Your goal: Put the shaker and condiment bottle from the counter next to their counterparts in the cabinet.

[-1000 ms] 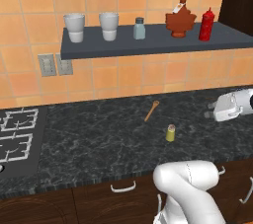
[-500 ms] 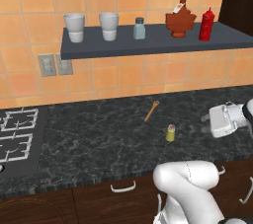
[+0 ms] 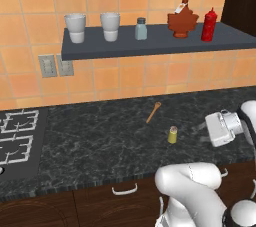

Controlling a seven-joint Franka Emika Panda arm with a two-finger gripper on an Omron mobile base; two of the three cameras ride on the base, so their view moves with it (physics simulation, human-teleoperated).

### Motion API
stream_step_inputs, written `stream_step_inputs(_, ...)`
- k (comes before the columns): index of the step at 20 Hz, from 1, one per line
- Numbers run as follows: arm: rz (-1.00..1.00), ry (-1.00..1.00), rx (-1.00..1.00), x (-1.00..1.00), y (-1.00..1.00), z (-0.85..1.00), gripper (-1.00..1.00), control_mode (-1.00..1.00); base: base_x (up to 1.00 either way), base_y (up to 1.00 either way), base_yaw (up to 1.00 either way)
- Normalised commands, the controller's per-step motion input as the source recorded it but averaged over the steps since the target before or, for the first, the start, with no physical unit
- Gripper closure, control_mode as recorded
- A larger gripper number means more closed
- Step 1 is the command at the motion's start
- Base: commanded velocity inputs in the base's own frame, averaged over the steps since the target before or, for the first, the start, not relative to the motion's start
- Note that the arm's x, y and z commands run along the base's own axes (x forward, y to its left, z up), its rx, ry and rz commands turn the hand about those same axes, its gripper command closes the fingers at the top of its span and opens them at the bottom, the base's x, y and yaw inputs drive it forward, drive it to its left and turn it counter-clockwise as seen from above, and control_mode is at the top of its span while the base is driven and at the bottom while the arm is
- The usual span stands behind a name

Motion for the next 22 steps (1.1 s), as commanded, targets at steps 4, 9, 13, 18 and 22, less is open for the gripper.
stream_step_inputs(4,0.05,0.0,0.0,0.28,0.0,-0.29,-1.0,-1.0,0.0,0.0,0.0)
stream_step_inputs(9,0.03,0.0,0.0,0.24,0.0,-0.28,-1.0,-1.0,0.0,0.0,0.0)
stream_step_inputs(13,0.03,0.0,0.0,0.25,0.0,-0.33,-1.0,-1.0,0.0,0.0,0.0)
stream_step_inputs(18,0.01,0.0,0.0,0.25,0.0,-0.25,-1.0,-1.0,0.0,0.0,0.0)
stream_step_inputs(22,0.0,0.0,0.0,0.22,0.0,-0.12,-1.0,-1.0,0.0,0.0,0.0)
